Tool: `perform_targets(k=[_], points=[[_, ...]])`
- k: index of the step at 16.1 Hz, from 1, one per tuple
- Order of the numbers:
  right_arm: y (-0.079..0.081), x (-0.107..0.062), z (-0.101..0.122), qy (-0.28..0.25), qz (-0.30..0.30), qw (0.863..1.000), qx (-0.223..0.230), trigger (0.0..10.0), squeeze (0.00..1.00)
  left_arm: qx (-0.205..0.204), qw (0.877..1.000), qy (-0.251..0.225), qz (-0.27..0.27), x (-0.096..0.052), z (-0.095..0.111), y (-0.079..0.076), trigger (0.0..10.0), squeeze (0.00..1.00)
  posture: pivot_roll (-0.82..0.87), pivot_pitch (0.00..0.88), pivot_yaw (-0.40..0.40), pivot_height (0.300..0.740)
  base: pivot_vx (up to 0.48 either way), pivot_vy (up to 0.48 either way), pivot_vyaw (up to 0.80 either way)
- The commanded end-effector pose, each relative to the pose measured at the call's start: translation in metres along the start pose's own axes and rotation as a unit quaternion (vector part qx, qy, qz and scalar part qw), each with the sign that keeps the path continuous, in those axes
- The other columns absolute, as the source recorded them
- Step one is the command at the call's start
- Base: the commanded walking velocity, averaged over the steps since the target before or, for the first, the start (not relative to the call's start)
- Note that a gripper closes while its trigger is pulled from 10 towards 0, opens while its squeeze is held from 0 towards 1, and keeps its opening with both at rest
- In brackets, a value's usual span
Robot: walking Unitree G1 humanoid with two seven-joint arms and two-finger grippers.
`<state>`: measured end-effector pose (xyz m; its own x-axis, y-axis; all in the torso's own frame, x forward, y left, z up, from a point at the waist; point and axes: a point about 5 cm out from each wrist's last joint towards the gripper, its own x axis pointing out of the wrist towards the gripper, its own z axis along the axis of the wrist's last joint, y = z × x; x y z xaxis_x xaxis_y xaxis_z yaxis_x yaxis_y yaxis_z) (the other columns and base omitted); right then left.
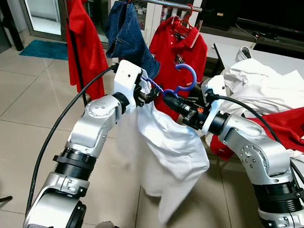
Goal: Hang hanger
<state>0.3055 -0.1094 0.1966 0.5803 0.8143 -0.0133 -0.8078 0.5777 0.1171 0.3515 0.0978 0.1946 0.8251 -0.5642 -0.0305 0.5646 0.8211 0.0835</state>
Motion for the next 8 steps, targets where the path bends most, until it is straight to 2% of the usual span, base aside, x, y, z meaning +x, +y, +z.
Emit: perform_targets(k=[1, 3, 8], points=[[0.000, -0.002, 0.006, -0.010, -0.001, 1.000, -0.002, 10.0, 0.00, 0.008, 1.000, -0.005, -0.014, 0.002, 0.003, -0.010, 0.0, 0.00, 0.09, 0.000, -0.087, 0.740, 0.000, 0.000, 0.00], [-0.004, -0.002, 0.004, -0.004, -0.010, 1.000, 0.004, 10.0, 0.00, 0.000, 1.000, -0.005, -0.015, 0.001, 0.002, -0.019, 0.0, 0.00, 0.09, 0.000, -0.092, 0.740, 0.000, 0.000, 0.00], [-0.005, -0.003, 0.003, 0.000, -0.008, 1.000, 0.010, 10.0, 0.00, -0.003, 1.000, -0.004, -0.008, 0.000, 0.002, -0.021, 0.0, 0.00, 0.09, 0.000, -0.096, 0.740, 0.000, 0.000, 0.00]])
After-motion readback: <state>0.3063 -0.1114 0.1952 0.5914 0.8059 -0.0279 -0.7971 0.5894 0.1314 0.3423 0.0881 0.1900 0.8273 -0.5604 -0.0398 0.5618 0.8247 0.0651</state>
